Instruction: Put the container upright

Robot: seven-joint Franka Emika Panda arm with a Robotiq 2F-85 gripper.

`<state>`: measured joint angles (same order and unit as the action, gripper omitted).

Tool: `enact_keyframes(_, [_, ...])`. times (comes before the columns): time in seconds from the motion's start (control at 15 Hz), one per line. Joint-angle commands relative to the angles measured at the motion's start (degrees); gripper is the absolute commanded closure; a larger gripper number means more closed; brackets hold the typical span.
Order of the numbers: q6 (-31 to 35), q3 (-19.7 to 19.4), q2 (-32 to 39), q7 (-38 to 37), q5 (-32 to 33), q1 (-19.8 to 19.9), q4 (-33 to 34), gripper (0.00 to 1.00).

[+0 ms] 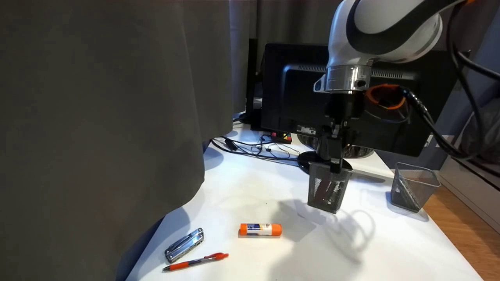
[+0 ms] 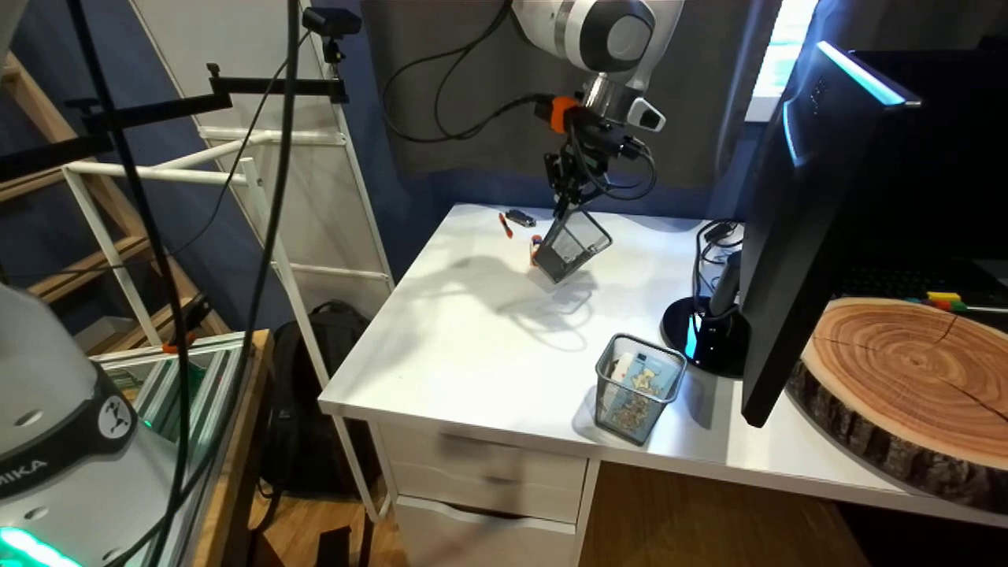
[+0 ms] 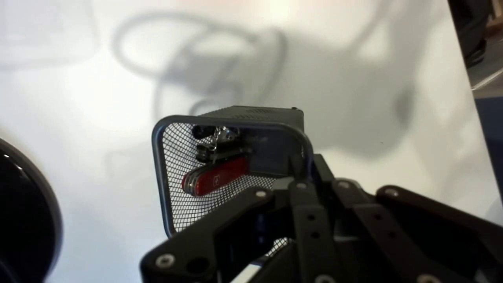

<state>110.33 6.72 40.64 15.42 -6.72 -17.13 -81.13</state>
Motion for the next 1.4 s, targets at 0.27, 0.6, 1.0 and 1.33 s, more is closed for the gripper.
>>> enact_keyframes(0.27, [16.6,-2.0,-14.3,-21.3,11.1,-0.8,-25.1,0.98])
enact_keyframes(0.6, [22.7,-5.4,-23.5,-37.1,18.8,-1.7,-39.7,0.98])
enact_keyframes(1.0, [20.1,-6.4,-31.4,-61.0,31.5,-1.7,-50.9,0.98])
enact_keyframes(1.33, [13.7,-4.2,-29.5,-80.7,39.6,-1.5,-48.3,0.98])
